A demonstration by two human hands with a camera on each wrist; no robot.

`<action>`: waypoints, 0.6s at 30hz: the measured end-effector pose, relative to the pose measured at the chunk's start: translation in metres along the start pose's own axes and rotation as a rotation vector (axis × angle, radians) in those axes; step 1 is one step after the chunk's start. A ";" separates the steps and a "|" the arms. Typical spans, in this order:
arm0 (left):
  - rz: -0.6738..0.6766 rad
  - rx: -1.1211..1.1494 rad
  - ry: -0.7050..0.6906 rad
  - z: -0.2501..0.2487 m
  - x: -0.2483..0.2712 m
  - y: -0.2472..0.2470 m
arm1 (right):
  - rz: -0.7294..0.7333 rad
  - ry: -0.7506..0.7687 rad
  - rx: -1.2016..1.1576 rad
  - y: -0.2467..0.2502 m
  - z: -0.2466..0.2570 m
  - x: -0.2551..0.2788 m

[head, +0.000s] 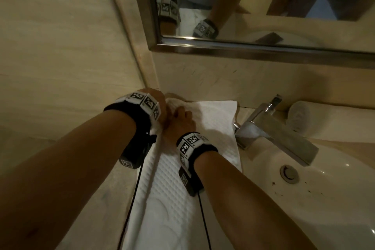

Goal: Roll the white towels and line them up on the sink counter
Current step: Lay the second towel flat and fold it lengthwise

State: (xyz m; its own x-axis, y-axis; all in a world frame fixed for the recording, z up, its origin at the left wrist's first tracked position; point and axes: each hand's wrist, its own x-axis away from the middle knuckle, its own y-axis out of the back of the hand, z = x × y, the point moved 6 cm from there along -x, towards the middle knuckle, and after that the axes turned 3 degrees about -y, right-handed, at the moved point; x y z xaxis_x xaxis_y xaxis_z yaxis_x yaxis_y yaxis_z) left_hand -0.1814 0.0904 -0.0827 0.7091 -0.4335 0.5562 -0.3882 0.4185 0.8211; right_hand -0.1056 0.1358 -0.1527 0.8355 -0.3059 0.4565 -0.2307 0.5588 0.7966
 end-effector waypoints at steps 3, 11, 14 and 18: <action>0.198 -0.053 0.066 0.008 -0.010 -0.016 | 0.025 -0.023 0.042 0.002 0.001 -0.006; 0.164 -0.096 0.004 0.008 0.007 0.008 | 0.032 -0.057 0.044 0.006 0.003 -0.008; 0.115 0.083 -0.055 0.005 0.030 0.026 | 0.057 -0.061 0.038 0.006 0.002 -0.009; 0.132 0.104 -0.084 0.002 0.036 0.035 | 0.082 -0.048 0.083 0.006 0.002 -0.012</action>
State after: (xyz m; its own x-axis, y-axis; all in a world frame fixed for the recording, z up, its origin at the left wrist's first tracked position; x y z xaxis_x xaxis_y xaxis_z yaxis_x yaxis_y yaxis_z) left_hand -0.1706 0.0872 -0.0335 0.5980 -0.4476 0.6649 -0.5360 0.3934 0.7469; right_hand -0.1178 0.1415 -0.1528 0.7881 -0.2993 0.5379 -0.3390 0.5182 0.7852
